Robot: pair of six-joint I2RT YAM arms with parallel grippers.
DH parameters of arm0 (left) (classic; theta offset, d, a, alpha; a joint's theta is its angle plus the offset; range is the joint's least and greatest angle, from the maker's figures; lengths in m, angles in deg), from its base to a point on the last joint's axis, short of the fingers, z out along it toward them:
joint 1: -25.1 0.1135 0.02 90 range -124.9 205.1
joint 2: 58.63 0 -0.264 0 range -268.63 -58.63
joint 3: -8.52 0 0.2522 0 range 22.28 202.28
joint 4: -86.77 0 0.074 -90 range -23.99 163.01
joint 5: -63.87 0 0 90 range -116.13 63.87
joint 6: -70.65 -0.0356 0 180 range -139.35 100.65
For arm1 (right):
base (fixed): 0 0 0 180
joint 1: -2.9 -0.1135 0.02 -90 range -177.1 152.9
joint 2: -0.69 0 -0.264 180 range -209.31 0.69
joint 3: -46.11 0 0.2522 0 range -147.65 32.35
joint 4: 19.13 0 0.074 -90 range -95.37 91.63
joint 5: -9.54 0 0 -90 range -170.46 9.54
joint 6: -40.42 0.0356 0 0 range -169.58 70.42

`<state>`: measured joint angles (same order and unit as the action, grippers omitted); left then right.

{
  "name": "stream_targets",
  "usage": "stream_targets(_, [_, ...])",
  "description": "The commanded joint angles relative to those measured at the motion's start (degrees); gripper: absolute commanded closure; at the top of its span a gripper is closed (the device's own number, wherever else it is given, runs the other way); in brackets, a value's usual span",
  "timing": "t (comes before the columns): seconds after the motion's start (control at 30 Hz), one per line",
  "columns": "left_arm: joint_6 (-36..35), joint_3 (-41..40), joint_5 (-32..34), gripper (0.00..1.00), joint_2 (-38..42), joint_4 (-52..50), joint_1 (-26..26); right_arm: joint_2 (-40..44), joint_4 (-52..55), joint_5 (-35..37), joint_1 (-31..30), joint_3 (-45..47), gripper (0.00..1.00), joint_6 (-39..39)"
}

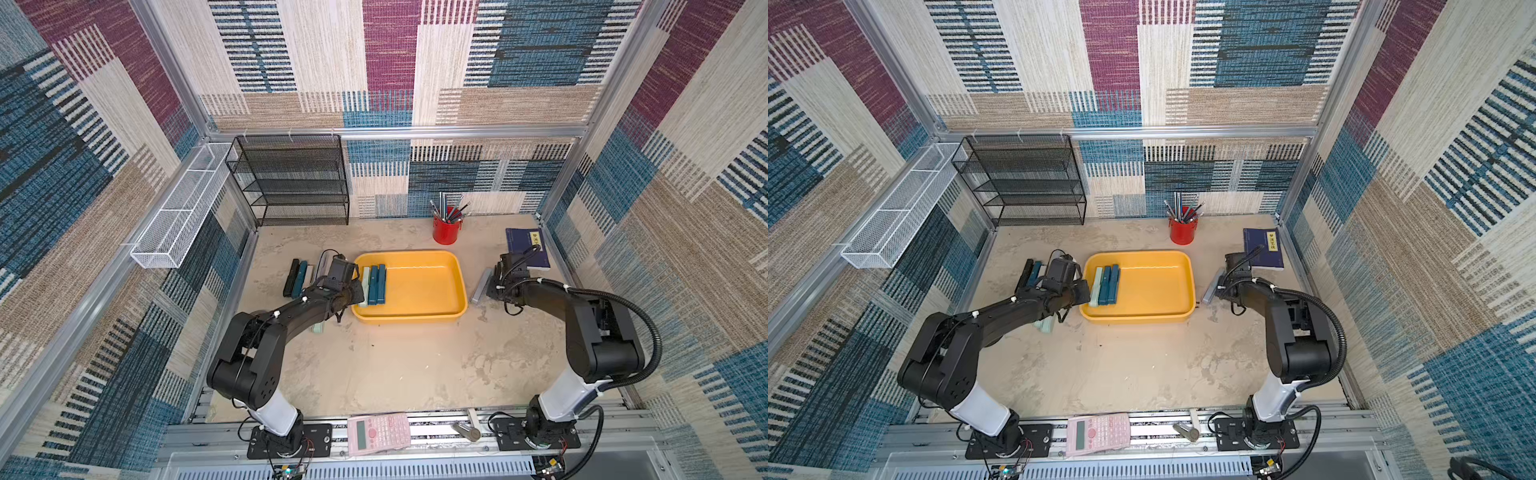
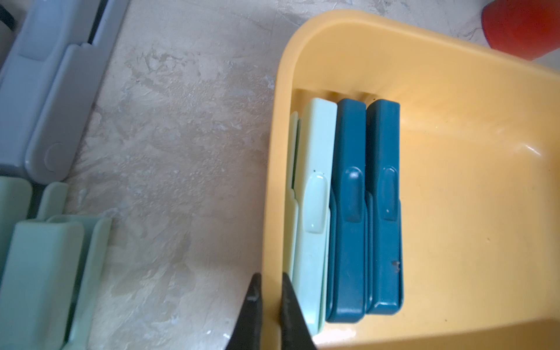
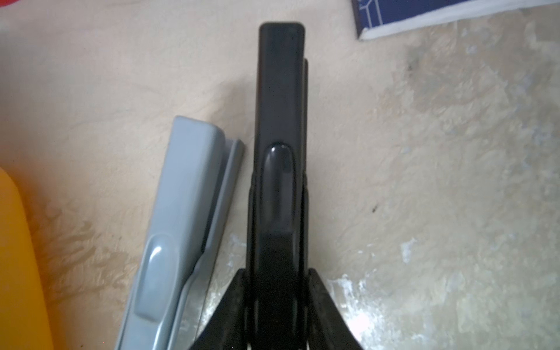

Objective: Put the pruning pliers into the storage box
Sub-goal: Pick up the pruning pliers from the center of the board.

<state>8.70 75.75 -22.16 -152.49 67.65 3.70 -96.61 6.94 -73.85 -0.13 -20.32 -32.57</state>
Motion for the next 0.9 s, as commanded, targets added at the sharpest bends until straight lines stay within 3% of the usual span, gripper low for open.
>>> stream_targets(0.0, [-0.9, 0.3, 0.0, 1.0, -0.5, -1.5, 0.1, -0.4, -1.2, 0.1, 0.1, -0.2, 0.7, -0.9])
stream_targets(0.57, [-0.5, -0.4, -0.3, 1.0, -0.1, -0.5, 0.1, 5.9, 1.8, 2.3, 0.2, 1.4, 0.75, -1.6])
stream_targets(0.87, [-0.4, -0.5, -0.2, 1.0, 0.1, -0.1, 0.1, 13.9, 3.4, -3.6, -1.6, -0.7, 0.76, -2.7])
